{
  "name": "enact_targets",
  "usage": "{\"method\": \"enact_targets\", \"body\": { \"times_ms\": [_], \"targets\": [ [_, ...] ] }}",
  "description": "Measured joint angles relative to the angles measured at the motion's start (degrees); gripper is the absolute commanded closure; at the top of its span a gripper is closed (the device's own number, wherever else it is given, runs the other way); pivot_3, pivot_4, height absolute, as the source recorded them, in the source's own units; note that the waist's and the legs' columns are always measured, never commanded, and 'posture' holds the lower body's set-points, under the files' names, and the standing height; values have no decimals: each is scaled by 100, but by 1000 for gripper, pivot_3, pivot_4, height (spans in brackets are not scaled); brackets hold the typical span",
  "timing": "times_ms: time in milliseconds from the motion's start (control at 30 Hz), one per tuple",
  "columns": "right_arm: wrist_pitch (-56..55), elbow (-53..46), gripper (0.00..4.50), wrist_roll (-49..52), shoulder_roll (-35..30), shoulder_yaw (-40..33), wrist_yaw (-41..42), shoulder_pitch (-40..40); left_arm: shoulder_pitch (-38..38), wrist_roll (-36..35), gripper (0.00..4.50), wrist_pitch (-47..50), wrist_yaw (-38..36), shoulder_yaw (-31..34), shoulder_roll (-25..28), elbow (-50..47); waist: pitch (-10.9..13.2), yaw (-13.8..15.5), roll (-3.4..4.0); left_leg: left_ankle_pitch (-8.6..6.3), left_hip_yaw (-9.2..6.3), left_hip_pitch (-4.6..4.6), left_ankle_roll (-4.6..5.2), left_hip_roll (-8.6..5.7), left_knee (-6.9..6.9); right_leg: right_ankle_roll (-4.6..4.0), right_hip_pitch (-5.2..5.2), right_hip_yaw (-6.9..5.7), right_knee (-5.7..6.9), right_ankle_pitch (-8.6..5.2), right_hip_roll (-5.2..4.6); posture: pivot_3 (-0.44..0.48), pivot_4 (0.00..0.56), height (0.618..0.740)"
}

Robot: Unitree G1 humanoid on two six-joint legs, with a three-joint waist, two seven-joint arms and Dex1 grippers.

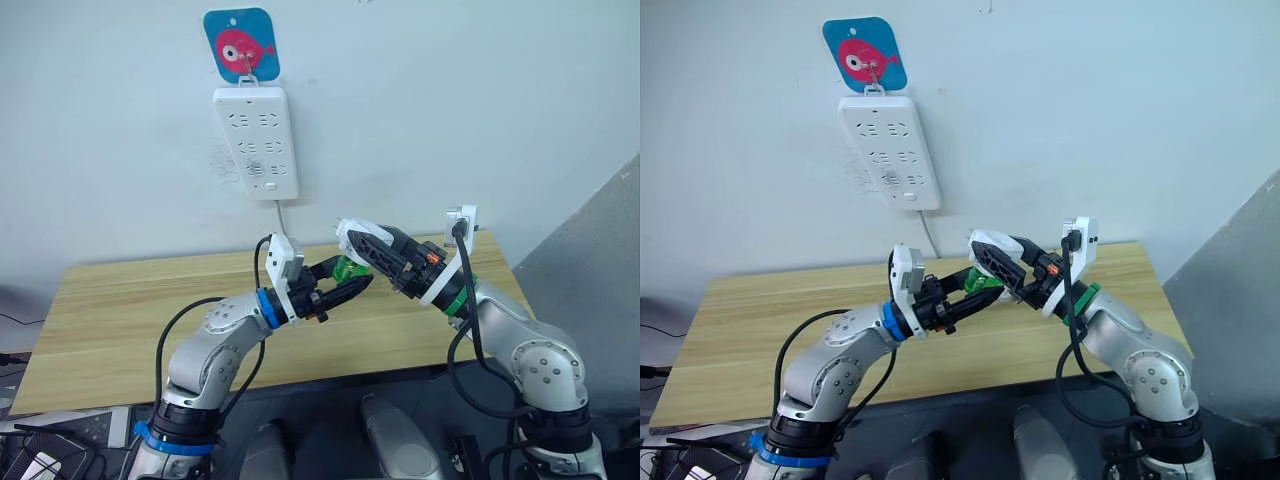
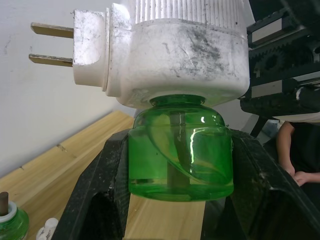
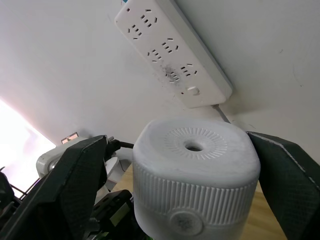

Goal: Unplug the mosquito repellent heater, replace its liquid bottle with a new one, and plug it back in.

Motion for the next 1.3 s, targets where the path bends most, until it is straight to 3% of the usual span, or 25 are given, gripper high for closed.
{"method": "enact_targets", "body": {
  "times_ms": [367, 467, 567, 933, 967, 1133, 1300],
  "targets": [
    [165, 13, 0, 0, 63, -63, -3, -64, -9, 9, 2229, -19, -10, -24, 6, -1, 0, 0, 0, 0, -1, 0, 0, 0, 0, 0, 0, 0, 0, 0, 0, -268, 191, 733],
    [189, 30, 538, 0, 92, -92, -15, -64, -18, 31, 2229, -33, -33, -41, 9, -1, 0, 0, 0, 0, 0, 0, 0, 0, 0, 0, 0, 0, 0, 0, 0, -269, 191, 733],
    [200, 98, 1470, 0, 107, -121, -24, -68, -27, 76, 2229, -66, -74, -46, 11, 0, 0, 0, 0, 0, 0, 0, 0, 0, 0, 0, 0, 0, 0, 0, 0, -269, 190, 733],
    [225, 101, 1492, 8, 69, -137, 11, -71, -53, 128, 2229, -84, -59, -32, -48, 19, 0, 0, 0, 0, 0, 0, 0, 0, 0, 0, 0, 0, 0, 0, 0, -270, 189, 733],
    [225, 101, 1492, 9, 61, -142, 15, -71, -65, 124, 1497, -78, -56, -31, -57, 37, 0, 0, 0, 0, 0, 0, 0, 0, 0, 0, 0, 0, 0, 0, 0, -270, 189, 733],
    [342, 90, 1492, 140, -27, -48, 179, -73, -256, 373, 25, -148, 48, -99, 37, 157, 0, -9, 0, 0, 0, 1, 0, 0, 0, 0, 0, 0, 0, 0, 1, -276, 190, 733],
    [297, 37, 1493, -60, -275, -33, 270, -68, 216, 504, 0, -137, -19, -12, 701, 70, 0, -30, 0, 0, 1, 0, 0, 2, -8, 0, -8, 1, -1, -1, 0, -269, 192, 733]
  ]
}}
